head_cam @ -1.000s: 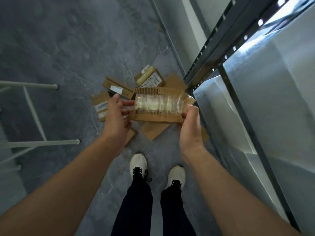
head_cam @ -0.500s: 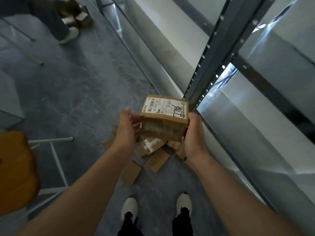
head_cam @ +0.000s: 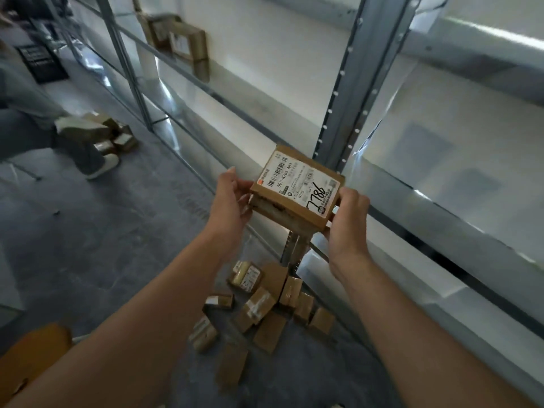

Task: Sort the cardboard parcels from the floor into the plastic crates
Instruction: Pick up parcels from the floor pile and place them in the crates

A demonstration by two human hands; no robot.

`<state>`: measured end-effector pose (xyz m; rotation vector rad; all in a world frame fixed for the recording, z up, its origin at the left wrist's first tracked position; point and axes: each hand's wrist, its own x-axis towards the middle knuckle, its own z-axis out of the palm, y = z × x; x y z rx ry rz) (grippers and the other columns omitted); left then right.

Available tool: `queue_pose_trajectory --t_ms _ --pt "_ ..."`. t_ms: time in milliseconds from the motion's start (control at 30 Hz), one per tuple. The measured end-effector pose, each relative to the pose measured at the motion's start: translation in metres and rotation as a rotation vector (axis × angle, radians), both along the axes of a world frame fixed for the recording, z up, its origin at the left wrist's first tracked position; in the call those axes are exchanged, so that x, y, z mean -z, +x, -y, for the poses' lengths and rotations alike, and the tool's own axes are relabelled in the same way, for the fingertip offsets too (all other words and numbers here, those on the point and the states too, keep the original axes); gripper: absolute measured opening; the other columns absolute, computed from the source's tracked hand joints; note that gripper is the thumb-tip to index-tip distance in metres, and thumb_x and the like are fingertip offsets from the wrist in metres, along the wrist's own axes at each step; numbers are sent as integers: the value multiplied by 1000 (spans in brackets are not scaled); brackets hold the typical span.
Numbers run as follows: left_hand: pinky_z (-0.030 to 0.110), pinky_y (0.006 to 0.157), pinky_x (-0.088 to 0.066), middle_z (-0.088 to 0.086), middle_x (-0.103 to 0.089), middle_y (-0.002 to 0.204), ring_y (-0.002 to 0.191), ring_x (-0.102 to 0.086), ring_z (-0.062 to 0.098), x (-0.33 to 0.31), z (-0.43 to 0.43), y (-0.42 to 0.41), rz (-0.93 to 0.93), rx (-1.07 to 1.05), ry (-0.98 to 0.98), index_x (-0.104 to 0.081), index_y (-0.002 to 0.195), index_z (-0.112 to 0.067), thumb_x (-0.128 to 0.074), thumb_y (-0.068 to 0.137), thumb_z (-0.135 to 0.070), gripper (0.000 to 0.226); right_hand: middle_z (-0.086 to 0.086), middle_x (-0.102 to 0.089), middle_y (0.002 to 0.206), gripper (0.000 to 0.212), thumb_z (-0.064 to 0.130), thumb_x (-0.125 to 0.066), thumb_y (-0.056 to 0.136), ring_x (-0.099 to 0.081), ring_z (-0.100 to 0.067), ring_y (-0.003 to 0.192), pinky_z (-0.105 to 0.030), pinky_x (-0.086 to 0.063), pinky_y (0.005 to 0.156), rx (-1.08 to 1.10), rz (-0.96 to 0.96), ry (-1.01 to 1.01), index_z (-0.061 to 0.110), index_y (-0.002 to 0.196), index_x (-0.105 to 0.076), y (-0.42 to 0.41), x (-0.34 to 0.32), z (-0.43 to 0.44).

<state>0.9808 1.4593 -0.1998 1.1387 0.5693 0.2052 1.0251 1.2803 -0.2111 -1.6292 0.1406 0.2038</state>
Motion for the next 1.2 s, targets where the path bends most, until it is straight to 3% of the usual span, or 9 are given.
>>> queue_pose_trajectory --t_ms 133,233,300,433,500,667,833,1067,1200 --pt "34 93 -46 3 -70 89 90 -58 16 -59 -1 -1 95 17 -10 -62 83 -14 -40 101 -49 45 -7 -69 122 50 50 -40 108 -76 -15 96 -24 -63 70 24 133 33 34 155 -39 -9 -68 7" --pt "41 98 -52 11 -65 114 114 -54 24 -111 11 -6 162 73 -16 -69 88 -13 -43 97 -55 50 -15 -66 130 60 67 -41 87 -75 -26 108 -33 -66 72 43 162 62 33 134 -59 -18 -119 21" --pt "50 96 -56 11 -60 122 121 -52 28 -146 28 -12 200 118 7 -74 98 -16 -41 94 -60 56 -13 -58 132 64 75 -41 76 -71 -28 112 -43 -69 77 77 202 46 31 120 -58 -26 -148 34" --pt "53 92 -57 14 -61 124 118 -59 32 -211 69 -20 300 182 34 -75 118 -23 -34 97 -63 61 -14 -59 124 35 59 -42 95 -74 -24 105 -45 -70 80 97 293 61 27 110 -48 -44 -194 64" --pt "52 95 -55 12 -65 113 112 -62 31 -239 89 -24 351 208 40 -73 121 -23 -31 99 -61 60 -16 -70 117 28 48 -39 105 -78 -24 97 -43 -70 75 106 325 79 23 114 -50 -50 -215 81" --pt "47 94 -53 16 -66 116 113 -63 30 -290 128 -27 472 289 51 -65 127 -21 -31 101 -58 56 -8 -75 117 64 61 -34 91 -79 -23 102 -38 -69 76 185 411 62 13 128 -55 -69 -264 114" --pt "44 97 -51 12 -71 108 116 -65 29 -318 153 -20 565 448 44 -66 122 -7 -30 102 -53 62 0 -72 124 24 41 -35 117 -73 -19 110 -25 -66 73 322 507 73 36 135 -49 -87 -298 134" --pt "47 95 -56 9 -71 115 113 -67 30 -334 193 -27 563 740 11 -71 126 -25 -29 103 -52 55 11 -74 116 20 44 -38 117 -73 -14 102 -26 -64 78 571 538 73 48 114 -57 -134 -325 157" --pt "52 98 -56 14 -65 130 119 -64 34 -333 226 -45 592 903 -41 -67 132 -27 -27 103 -52 55 22 -74 109 29 45 -33 118 -74 -2 93 -14 -57 69 680 581 -31 50 106 -59 -170 -330 183"
